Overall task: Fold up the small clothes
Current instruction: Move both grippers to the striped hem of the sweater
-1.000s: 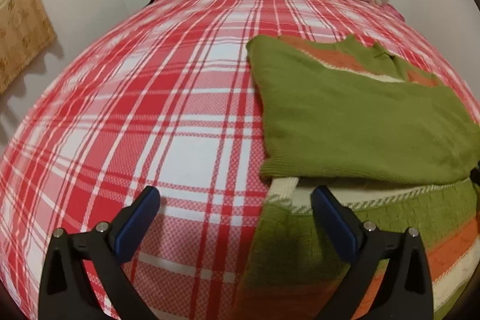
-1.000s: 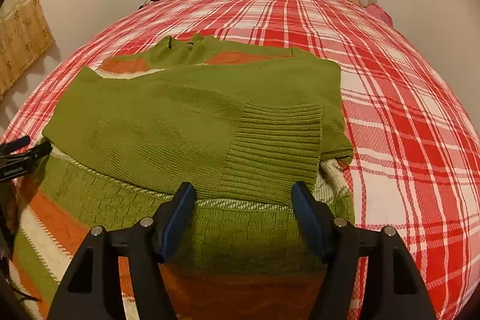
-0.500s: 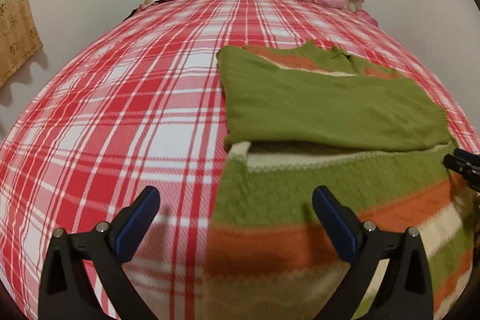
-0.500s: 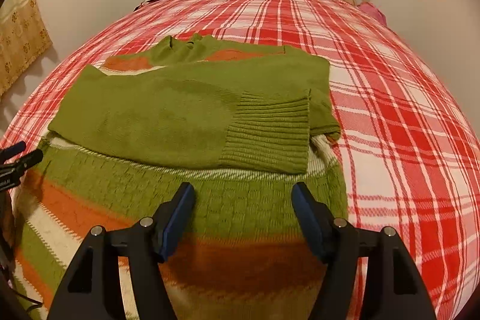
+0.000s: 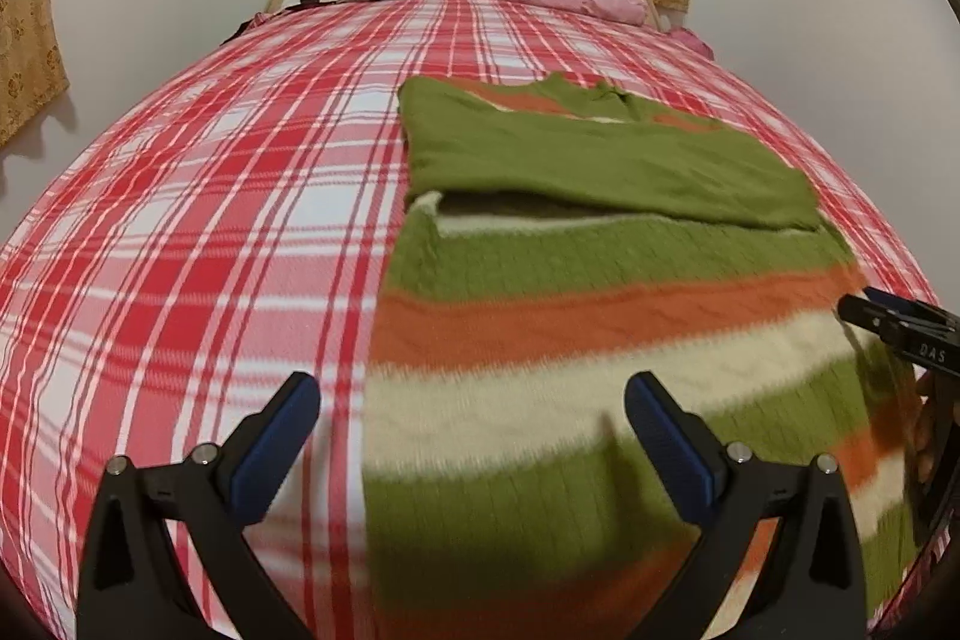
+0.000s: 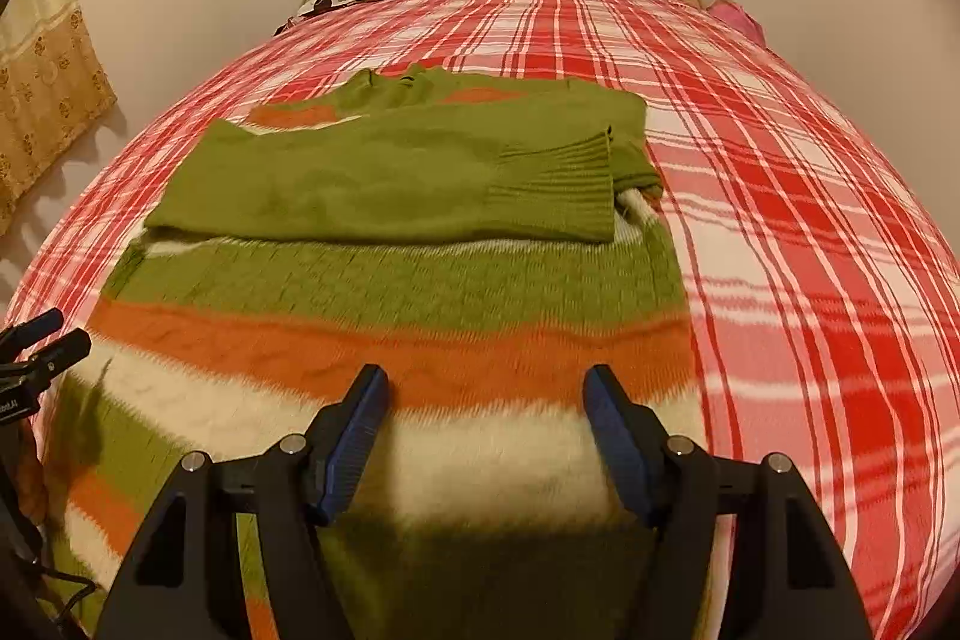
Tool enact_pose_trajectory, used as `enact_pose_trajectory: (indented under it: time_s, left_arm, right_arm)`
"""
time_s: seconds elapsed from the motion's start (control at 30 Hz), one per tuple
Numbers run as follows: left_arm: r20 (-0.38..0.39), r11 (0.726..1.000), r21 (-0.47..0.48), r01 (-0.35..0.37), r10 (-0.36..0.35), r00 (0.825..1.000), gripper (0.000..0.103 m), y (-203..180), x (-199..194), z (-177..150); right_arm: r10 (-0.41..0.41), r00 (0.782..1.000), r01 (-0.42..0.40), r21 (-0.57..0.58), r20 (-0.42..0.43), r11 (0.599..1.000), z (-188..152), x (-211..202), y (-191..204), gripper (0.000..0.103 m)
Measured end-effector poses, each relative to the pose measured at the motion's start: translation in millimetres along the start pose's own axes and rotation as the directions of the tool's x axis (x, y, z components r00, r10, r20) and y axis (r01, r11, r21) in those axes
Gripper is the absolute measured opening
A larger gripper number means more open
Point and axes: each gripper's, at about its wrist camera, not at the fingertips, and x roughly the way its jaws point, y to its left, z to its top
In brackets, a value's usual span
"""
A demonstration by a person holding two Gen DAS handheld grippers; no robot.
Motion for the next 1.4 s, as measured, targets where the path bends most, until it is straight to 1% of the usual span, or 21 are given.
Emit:
enact_pose_trajectory:
  time_s: [0.1,0.23,0.3,0.47,0.6,0.73,1.03,1.1,1.17,1.2,1.33,1.37,1.4]
  left_arm:
    - [0.002,1.000,0.014,0.009,-0.010,1.000,0.103,-3.4,-11.2,-14.1]
    - [-0.013,0.999,0.031,0.032,-0.032,0.999,0.103,-8.0,-22.6,-35.0]
    - [-0.014,0.999,0.041,0.032,-0.031,0.999,0.103,-9.2,-28.8,-44.1]
    - [-0.029,0.998,0.041,0.040,-0.038,0.999,0.103,-8.5,-37.9,-60.1]
    - [-0.028,0.998,0.061,0.025,-0.023,0.999,0.103,-8.3,-44.4,-70.6]
    - [-0.033,0.998,0.057,0.036,-0.034,0.999,0.103,-3.1,-52.4,-80.6]
    - [-0.060,0.998,0.046,0.033,-0.030,0.998,0.103,11.5,-64.7,-105.0]
    - [-0.068,0.998,0.036,0.045,-0.043,0.997,0.103,12.7,-69.5,-109.9]
    - [-0.082,0.996,0.037,0.082,-0.078,0.994,0.103,12.7,-75.9,-118.0]
    - [-0.086,0.996,0.039,0.085,-0.081,0.993,0.103,11.9,-77.3,-120.4]
    - [-0.090,0.993,0.052,0.102,-0.097,0.991,0.100,9.0,-83.0,-133.2]
    - [-0.093,0.993,0.054,0.109,-0.103,0.990,0.094,8.5,-84.1,-135.5]
    - [-0.103,0.992,0.056,0.117,-0.111,0.988,0.091,7.7,-84.0,-137.2]
  right_arm:
    - [0.007,1.000,-0.007,0.002,-0.001,1.000,-10.4,-8.8,3.4,0.069]
    - [0.011,1.000,-0.011,0.002,0.009,1.000,-25.8,-20.5,10.0,0.069]
    - [0.017,1.000,-0.017,-0.002,0.006,1.000,-33.5,-26.3,13.6,0.069]
    - [0.007,1.000,-0.007,-0.019,0.002,1.000,-49.3,-37.5,21.6,0.069]
    - [0.012,1.000,-0.012,-0.021,0.001,1.000,-60.6,-44.8,25.6,0.069]
    - [0.011,1.000,-0.011,-0.026,-0.002,1.000,-68.1,-50.8,29.3,0.069]
    - [-0.002,1.000,0.002,-0.041,-0.008,0.999,-89.4,-61.3,35.9,0.069]
    - [-0.010,1.000,0.010,-0.053,-0.007,0.999,-96.7,-65.8,38.0,0.069]
    - [-0.018,1.000,0.017,-0.072,-0.014,0.997,-107.6,-73.2,41.5,0.069]
    - [-0.016,1.000,0.015,-0.074,-0.016,0.997,-110.7,-76.0,42.0,0.069]
    - [-0.028,1.000,0.028,-0.056,-0.001,0.998,-128.3,-91.0,39.2,0.069]
    - [-0.033,0.999,0.033,-0.040,0.000,0.999,-133.1,-93.2,37.3,0.069]
    - [-0.037,0.999,0.037,-0.021,0.006,0.999,-139.0,-96.2,35.0,0.069]
